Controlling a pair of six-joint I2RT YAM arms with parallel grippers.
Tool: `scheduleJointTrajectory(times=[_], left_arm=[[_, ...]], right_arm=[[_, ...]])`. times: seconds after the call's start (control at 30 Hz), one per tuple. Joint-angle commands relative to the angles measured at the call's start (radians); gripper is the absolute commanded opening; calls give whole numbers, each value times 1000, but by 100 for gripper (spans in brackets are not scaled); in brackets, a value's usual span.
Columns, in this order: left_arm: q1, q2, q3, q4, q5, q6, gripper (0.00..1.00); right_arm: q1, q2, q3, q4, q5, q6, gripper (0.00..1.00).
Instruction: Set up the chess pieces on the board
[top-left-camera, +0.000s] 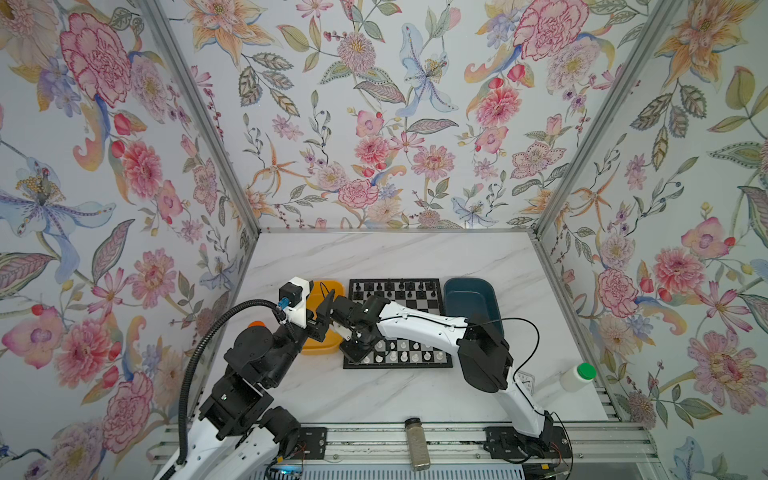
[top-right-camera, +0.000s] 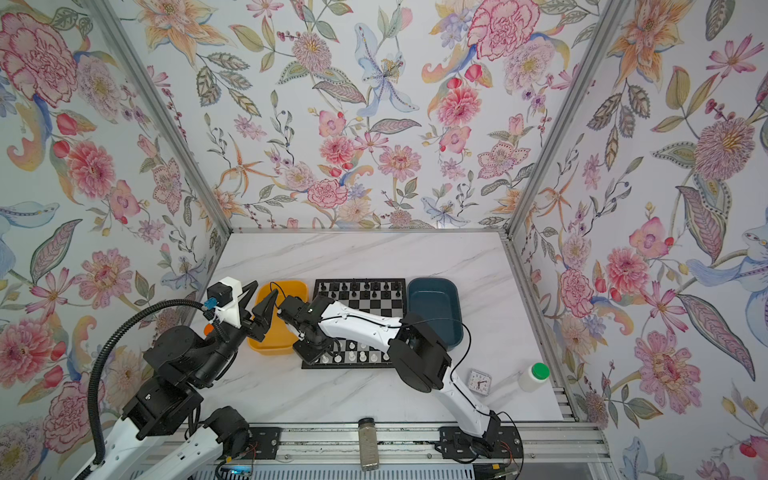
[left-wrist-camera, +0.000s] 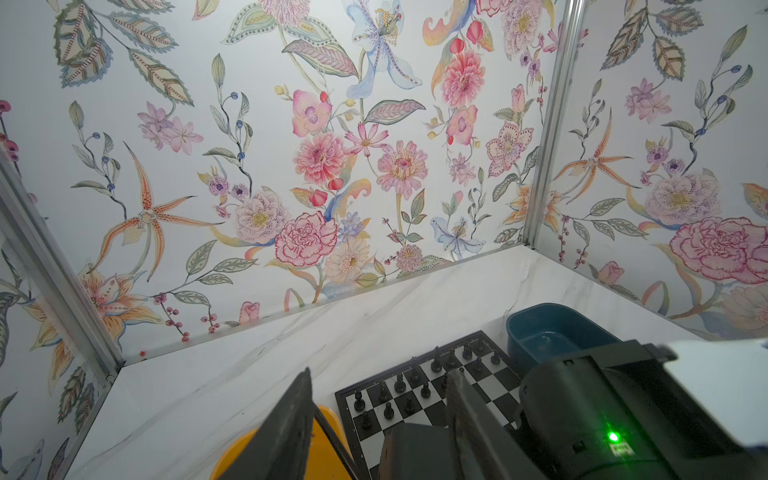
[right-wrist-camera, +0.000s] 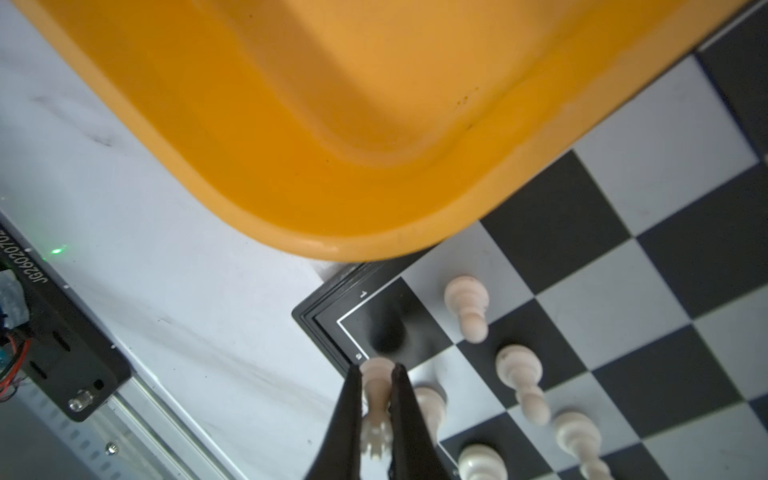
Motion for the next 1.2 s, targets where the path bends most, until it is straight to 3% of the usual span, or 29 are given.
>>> scheduleJointTrajectory(times=[0.0,1.17], left_arm=[[-18,-14,-2,11,-29,0,53],[-37,-19,-2,7,-45,8,53]], right_arm=[[-7,28,31,-8,12,12,0],[-20,55,35,5,2,22,0]])
